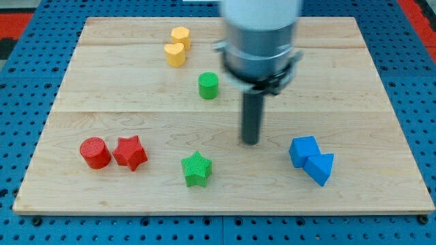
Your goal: Move the green circle to the top of the green star
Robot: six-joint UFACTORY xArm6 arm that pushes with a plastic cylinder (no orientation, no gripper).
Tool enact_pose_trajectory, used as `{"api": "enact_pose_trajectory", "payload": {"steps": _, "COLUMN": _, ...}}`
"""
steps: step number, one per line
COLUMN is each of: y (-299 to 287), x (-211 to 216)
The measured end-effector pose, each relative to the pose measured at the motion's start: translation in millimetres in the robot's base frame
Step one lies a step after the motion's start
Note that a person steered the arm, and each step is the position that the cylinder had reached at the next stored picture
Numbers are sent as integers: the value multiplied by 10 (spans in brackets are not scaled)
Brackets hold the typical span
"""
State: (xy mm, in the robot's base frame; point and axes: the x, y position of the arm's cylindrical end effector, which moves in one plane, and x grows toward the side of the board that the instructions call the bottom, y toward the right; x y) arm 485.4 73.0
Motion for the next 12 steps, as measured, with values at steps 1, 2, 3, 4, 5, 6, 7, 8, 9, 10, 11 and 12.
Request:
{"api": "enact_pose_trajectory", "payload": {"steps": 1, "y": 530, "x": -892}}
{"api": "enact_pose_trajectory", "payload": {"steps": 2, "y": 99, "x": -1632}}
{"api": "enact_pose_trajectory", "payload": {"steps": 3, "y": -743, "x": -1569}}
{"api": "enact_pose_trajectory", "payload": {"steps": 4, "y": -976, "x": -974}}
{"api": "enact_pose_trajectory", "payload": {"steps": 5, "y": -1121, "x": -852}}
{"api": "enact_pose_trajectory", "payload": {"steps": 6, "y": -1213, "x": -616}}
{"api": "enact_pose_trajectory", "payload": {"steps": 7, "y": -1163, "x": -37}}
{"api": "enact_pose_trajectory", "payload": {"steps": 8, "y": -1163, "x": 84}}
{"api": "enact_pose_trajectory", "payload": {"steps": 9, "y": -849, "x": -120}}
{"api": "enact_pose_trajectory", "payload": {"steps": 10, "y": -810, "x": -151}}
{"api": "enact_pose_trajectory", "payload": {"steps": 11, "y": -806, "x": -151}}
{"api": "enact_pose_trajectory", "payload": {"steps": 12, "y": -806, "x": -151}}
